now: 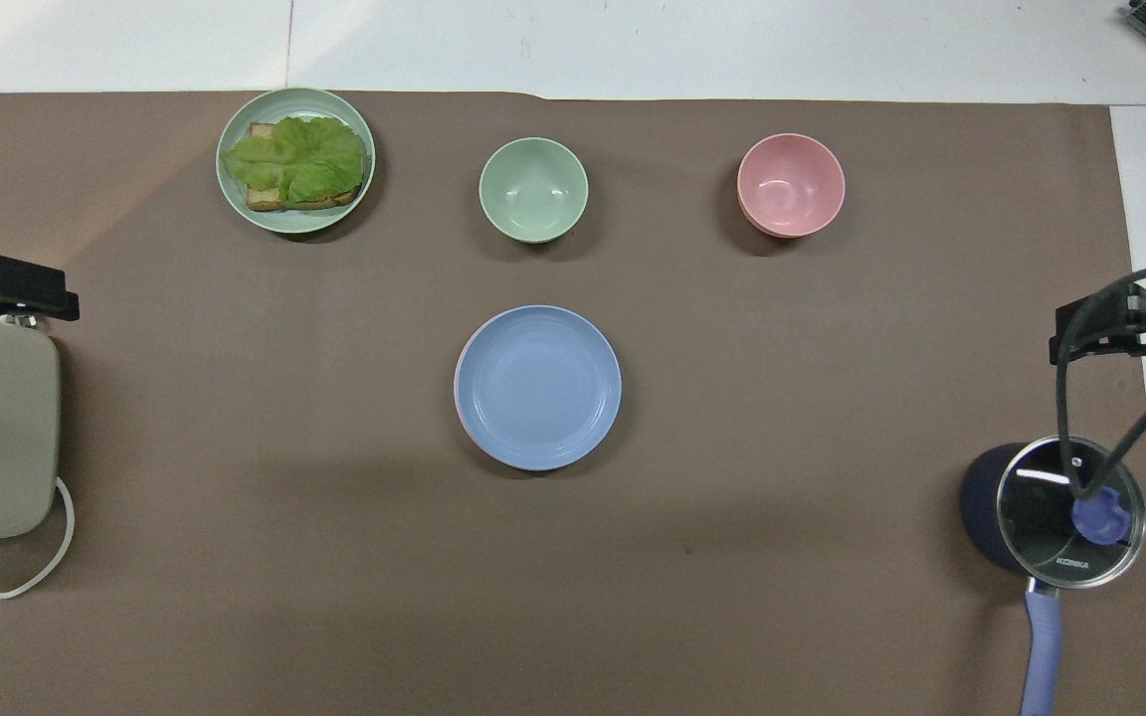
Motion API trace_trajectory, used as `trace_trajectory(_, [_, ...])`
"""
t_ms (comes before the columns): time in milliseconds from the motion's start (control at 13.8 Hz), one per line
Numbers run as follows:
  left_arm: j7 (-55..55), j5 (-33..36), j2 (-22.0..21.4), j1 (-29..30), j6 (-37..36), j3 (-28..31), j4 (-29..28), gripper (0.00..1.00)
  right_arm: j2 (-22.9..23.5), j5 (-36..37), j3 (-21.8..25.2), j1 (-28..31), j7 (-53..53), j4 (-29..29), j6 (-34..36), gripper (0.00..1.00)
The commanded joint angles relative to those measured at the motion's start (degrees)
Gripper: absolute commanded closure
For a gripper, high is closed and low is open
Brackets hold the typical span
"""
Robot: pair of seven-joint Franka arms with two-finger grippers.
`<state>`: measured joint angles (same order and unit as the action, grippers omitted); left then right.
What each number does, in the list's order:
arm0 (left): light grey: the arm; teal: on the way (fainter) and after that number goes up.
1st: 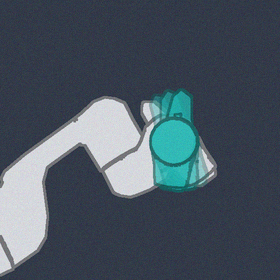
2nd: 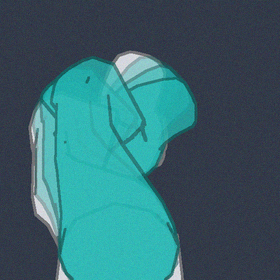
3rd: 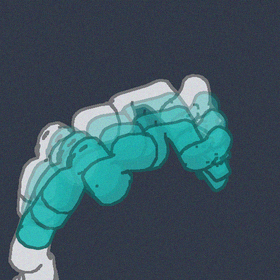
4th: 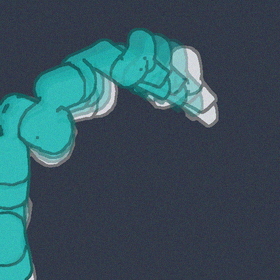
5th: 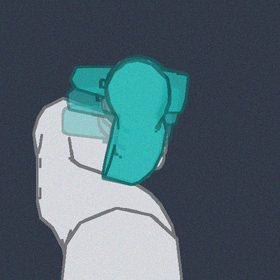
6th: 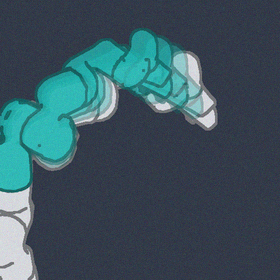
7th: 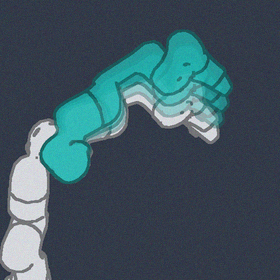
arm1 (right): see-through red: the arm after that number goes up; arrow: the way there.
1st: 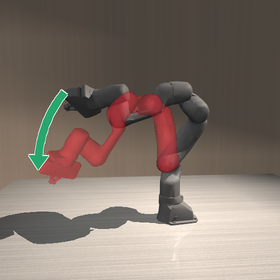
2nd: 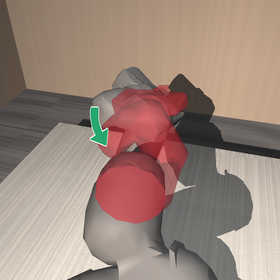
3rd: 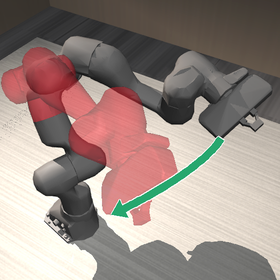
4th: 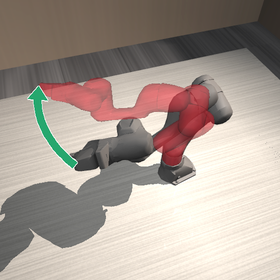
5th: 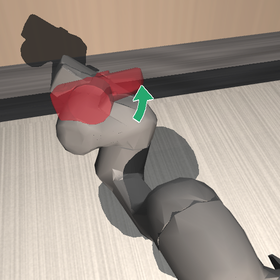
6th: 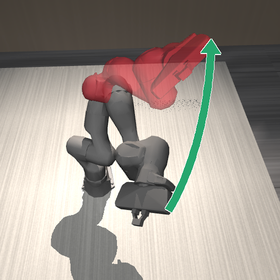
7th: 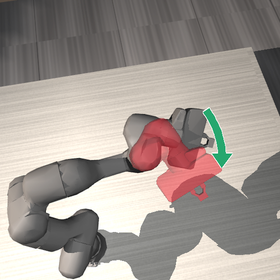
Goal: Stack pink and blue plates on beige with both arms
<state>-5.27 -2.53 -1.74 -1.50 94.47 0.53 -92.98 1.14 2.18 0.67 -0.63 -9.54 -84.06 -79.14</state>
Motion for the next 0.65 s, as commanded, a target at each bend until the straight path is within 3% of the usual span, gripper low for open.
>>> trace_trajectory(0, [-0.09,0.94,-0.64,-0.96,-1.14,0.79,0.25,0.00,-2.45,0.37,-0.15,0.10,1.10,-4.08,-2.51,0.00])
trace_trajectory(578, [-0.09,0.94,-0.64,-0.96,-1.22,0.79,0.34,0.00,-3.16,0.28,-0.15,0.02,0.66,-5.14,-3.57,0.00])
